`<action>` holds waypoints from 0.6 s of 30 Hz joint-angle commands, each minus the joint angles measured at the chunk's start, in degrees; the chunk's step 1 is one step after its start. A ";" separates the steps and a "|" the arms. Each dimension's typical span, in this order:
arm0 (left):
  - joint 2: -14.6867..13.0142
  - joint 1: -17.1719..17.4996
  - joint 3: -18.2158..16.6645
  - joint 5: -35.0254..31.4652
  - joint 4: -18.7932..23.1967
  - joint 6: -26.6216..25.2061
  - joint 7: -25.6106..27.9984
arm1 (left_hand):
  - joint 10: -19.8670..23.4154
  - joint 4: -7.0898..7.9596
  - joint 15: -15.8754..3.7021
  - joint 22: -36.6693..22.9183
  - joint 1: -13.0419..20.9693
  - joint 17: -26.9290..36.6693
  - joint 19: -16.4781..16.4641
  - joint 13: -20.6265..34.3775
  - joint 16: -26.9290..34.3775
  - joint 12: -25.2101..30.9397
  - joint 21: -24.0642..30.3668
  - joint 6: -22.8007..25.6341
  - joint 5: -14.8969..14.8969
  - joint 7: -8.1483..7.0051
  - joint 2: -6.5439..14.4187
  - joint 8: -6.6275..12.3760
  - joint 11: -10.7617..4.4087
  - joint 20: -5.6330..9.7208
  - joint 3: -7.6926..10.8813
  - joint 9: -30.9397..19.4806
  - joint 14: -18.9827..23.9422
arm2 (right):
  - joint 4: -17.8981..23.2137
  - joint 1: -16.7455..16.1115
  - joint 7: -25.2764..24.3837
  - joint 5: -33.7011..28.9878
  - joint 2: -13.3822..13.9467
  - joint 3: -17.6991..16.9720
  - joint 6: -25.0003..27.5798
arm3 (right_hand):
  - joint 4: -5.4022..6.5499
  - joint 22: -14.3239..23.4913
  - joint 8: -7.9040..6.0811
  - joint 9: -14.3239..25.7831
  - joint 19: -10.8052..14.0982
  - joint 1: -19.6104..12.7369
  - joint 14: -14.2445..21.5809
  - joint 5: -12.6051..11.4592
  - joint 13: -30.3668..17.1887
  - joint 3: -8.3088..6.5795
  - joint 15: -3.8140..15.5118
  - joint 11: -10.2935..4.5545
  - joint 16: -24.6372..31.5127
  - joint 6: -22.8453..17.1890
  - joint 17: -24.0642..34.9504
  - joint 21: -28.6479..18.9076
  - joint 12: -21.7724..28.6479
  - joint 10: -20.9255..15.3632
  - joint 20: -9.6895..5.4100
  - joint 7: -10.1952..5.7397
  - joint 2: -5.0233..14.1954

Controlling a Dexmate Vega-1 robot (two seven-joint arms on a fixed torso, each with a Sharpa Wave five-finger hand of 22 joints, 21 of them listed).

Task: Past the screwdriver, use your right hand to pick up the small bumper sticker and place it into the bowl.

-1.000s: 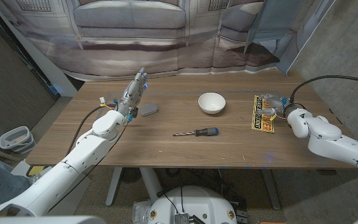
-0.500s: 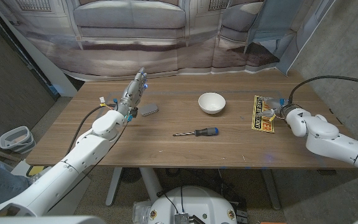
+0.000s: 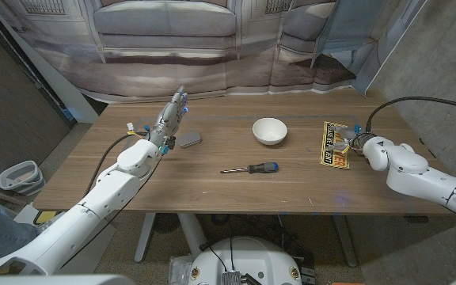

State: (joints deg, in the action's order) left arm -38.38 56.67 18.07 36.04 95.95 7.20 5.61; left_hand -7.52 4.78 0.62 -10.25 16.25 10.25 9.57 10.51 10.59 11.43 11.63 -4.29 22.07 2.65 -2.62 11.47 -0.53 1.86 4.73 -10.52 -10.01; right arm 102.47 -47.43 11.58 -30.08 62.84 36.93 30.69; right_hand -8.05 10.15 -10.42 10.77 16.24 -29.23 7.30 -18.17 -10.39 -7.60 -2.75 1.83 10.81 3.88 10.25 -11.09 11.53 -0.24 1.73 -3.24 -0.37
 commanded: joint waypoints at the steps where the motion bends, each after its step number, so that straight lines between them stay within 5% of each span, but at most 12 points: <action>1: 0.83 -1.14 0.78 0.18 -1.87 0.10 -0.84 | -0.36 0.12 0.18 -0.27 0.42 0.25 1.98 0.11 0.02 -0.08 -0.17 0.07 0.46 0.18 0.13 -0.16 0.01 1.82 -0.36 -0.11 -0.99 | -1.14 3.10 4.73 0.38 -0.71 1.46 0.78 | 0.15 0.07 -0.61 0.20 0.57 -0.64 0.99 0.13 -0.09 -0.36 0.27 0.21 0.41 -0.28 0.19 -0.40 0.65 -1.04 -0.04 0.87 0.24; 18: 1.97 -3.21 1.97 -0.02 -4.06 -0.19 -1.57 | -0.36 0.14 0.18 -0.28 0.48 0.25 2.03 0.11 0.08 -0.06 -0.15 0.06 0.47 0.13 0.21 -0.18 0.01 1.64 -0.56 -0.12 -0.93 | -4.14 6.71 9.67 2.17 -1.78 3.29 2.09 | 0.61 0.09 -2.50 0.16 1.62 -0.34 3.56 0.96 -0.01 -0.38 2.25 0.35 0.62 -6.14 0.20 -0.51 1.43 -4.43 0.48 1.14 0.54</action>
State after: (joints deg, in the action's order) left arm -37.08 54.62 19.36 36.10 93.29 7.20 4.61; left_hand -7.52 4.88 0.61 -10.25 16.25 10.25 9.57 10.51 10.60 11.43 11.63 -4.29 22.07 2.65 -2.62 11.47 -0.53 1.86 4.34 -10.52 -10.01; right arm 100.06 -42.87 18.56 -28.89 61.68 38.95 32.04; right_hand -7.81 10.15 -12.45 10.77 17.27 -29.21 10.28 -17.32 -10.40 -7.85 -1.00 2.06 11.25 -1.18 10.25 -11.09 12.42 -3.93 2.35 -1.92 -0.36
